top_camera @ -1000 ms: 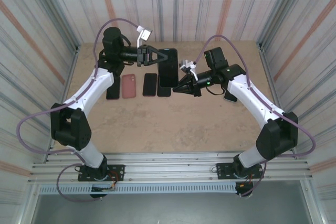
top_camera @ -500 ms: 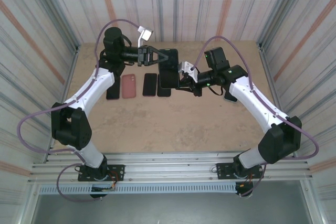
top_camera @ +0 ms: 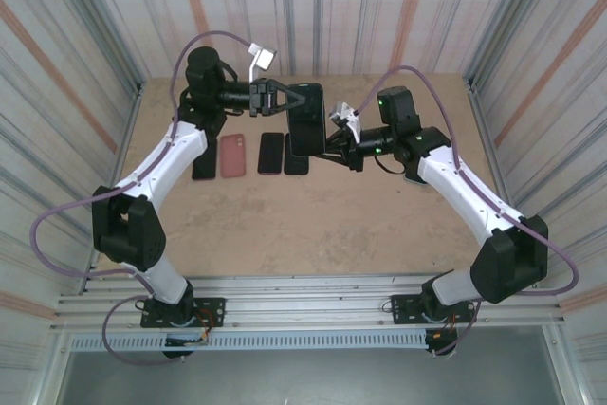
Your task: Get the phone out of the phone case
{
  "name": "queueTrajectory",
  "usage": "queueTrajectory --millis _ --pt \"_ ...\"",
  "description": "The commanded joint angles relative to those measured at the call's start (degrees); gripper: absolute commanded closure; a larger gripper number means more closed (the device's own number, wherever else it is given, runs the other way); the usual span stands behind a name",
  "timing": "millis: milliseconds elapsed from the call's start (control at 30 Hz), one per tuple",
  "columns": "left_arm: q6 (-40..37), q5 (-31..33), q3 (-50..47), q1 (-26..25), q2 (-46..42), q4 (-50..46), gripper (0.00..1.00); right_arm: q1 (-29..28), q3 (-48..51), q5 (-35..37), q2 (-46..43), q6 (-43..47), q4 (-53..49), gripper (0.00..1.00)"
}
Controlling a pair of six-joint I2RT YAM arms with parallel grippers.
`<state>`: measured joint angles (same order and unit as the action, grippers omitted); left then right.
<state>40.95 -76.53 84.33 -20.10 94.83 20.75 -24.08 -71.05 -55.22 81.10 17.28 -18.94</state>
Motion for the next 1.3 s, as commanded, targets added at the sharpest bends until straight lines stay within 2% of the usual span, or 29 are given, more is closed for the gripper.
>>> queueTrajectory --millis 0,133,200,333,533,600,700,900,1133,1200,1267 --pt "1.7 -0.9 0.7 -1.7 -0.2 -0.5 1.00 0.6 0.7 -4.1 -3.1 -9.0 11.6 0.77" --pt "4.1 -0.1 1.3 -2.3 0.6 1.6 1.00 0.7 3.5 -4.1 -5.0 -12.4 14.9 0.76" --pt "5.4 2.6 1.3 -2.2 0.7 1.1 1.00 0.7 4.5 -5.2 -5.3 -15.6 16.8 0.76" --pt "12.3 9.8 0.1 -2.1 1.4 4.9 1.00 0.7 10.4 -4.9 -6.9 -31.0 29.1 0.74" --pt "27.4 17.0 -3.7 -2.9 2.3 13.7 1.00 0.4 19.9 2.9 -8.7 -58.4 51.0 0.74" --pt "28.7 18.6 -4.5 -3.3 2.2 13.4 1.00 0.3 22.8 6.5 -9.0 -66.7 57.5 0.75" --pt "28.7 18.9 -5.2 -3.7 2.4 12.5 1.00 0.4 26.5 12.6 -10.3 -74.0 63.4 0.76" --pt "32.2 20.4 -6.5 -4.1 4.3 15.5 1.00 -0.3 29.5 18.7 -12.6 -80.6 66.3 0.77" --pt "33.2 22.0 -6.0 -4.9 6.6 14.6 1.00 -0.1 32.2 21.9 -15.0 -83.8 66.2 0.89" --pt "33.4 23.4 -6.1 -5.0 7.0 13.5 0.93 0.0 32.7 22.1 -15.2 -86.6 66.1 0.91" --pt "33.4 24.3 -6.1 -5.0 7.3 12.0 0.91 0.3 33.4 22.5 -15.2 -88.4 66.8 0.95"
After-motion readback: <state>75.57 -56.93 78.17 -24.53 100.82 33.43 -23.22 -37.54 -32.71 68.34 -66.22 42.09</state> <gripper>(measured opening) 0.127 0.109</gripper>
